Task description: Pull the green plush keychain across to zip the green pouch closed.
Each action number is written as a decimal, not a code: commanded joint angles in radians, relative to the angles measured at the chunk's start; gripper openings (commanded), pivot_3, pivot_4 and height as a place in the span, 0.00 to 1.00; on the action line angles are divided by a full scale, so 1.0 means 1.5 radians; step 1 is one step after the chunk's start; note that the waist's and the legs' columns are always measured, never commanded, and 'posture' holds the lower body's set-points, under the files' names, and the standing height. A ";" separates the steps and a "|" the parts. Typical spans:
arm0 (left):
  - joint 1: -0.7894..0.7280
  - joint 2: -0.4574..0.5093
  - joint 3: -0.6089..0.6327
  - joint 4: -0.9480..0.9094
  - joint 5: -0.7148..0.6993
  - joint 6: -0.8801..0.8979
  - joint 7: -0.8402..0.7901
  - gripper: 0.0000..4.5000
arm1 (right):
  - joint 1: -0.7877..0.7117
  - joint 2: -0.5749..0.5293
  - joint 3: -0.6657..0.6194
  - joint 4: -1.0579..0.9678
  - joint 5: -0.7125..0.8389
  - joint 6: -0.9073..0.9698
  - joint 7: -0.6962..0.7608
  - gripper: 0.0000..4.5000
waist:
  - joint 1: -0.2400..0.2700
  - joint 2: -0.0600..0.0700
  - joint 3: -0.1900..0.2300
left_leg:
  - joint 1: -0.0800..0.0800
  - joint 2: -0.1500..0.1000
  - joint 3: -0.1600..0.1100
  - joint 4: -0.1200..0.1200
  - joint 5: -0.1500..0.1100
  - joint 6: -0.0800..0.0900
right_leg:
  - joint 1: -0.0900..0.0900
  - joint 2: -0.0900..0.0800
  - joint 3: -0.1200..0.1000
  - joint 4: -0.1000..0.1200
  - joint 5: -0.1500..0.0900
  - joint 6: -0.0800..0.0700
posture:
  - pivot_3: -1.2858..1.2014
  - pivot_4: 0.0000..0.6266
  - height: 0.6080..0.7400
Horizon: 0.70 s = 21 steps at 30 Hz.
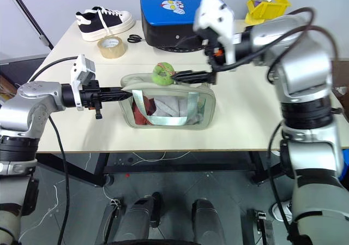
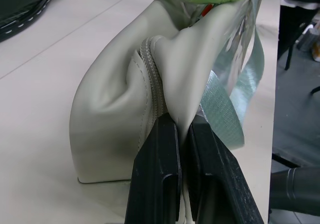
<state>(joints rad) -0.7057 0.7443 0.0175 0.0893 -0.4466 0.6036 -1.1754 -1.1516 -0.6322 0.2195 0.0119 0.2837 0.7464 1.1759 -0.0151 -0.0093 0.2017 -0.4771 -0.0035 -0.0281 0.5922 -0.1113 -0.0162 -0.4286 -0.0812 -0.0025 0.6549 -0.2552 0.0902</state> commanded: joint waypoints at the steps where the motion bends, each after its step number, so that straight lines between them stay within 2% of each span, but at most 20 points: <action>1: 0.005 0.002 0.003 -0.026 -0.007 0.007 0.005 0.00 | -0.042 0.033 0.033 0.040 -0.038 0.006 -0.039 0.93 | 0.003 0.000 0.000 | 0.000 0.000 0.000 0.000 0.000 0.000 | 0.000 0.000 0.000 0.000 0.000 0.000 | 0.52 0.24 0.88; 3: 0.007 0.003 0.003 -0.028 -0.007 0.008 0.006 0.00 | -0.049 0.043 0.054 0.056 -0.054 0.010 -0.045 0.79 | 0.003 0.000 0.000 | -0.001 -0.001 0.000 0.000 0.000 0.000 | 0.000 0.000 0.000 0.000 0.000 0.000 | 0.52 0.24 0.88; 10: 0.007 0.007 0.008 -0.030 -0.007 0.007 0.010 0.00 | -0.063 0.038 0.039 0.061 -0.040 0.051 -0.040 0.01 | 0.002 0.000 0.000 | 0.000 -0.001 0.000 0.000 0.000 0.000 | 0.000 0.002 0.000 0.000 0.000 0.000 | 0.52 0.24 0.88; 13: 0.003 0.009 0.012 -0.020 -0.005 0.005 0.015 0.00 | -0.064 0.007 0.018 0.070 -0.041 0.065 -0.041 0.01 | 0.002 0.000 0.000 | 0.000 -0.001 0.000 0.000 0.000 0.000 | 0.000 0.002 0.000 0.000 0.000 0.000 | 0.52 0.24 0.88; 18: 0.005 0.012 0.026 -0.019 -0.014 0.017 0.026 0.00 | -0.020 -0.128 -0.023 0.076 -0.066 0.047 -0.037 0.01 | 0.005 0.000 0.000 | -0.001 -0.001 0.000 0.000 0.000 0.000 | 0.000 0.001 0.000 -0.001 0.000 0.000 | 0.52 0.24 0.88; 21: 0.011 0.015 0.034 -0.021 -0.019 0.022 0.034 0.00 | 0.027 -0.230 -0.029 0.098 -0.111 -0.015 -0.039 0.01 | 0.004 0.000 0.000 | -0.001 -0.001 0.001 0.000 0.000 0.000 | 0.000 0.001 0.000 -0.002 0.000 0.000 | 0.52 0.24 0.88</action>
<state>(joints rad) -0.6944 0.7468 0.0254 0.0707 -0.4688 0.6305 -1.1366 -1.1158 -0.9310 0.2203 0.1478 0.1620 0.7720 1.1237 -0.0089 -0.0094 0.2018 -0.4780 -0.0049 -0.0269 0.5920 -0.1116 -0.0159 -0.4281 -0.0799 -0.0029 0.6515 -0.2551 0.0905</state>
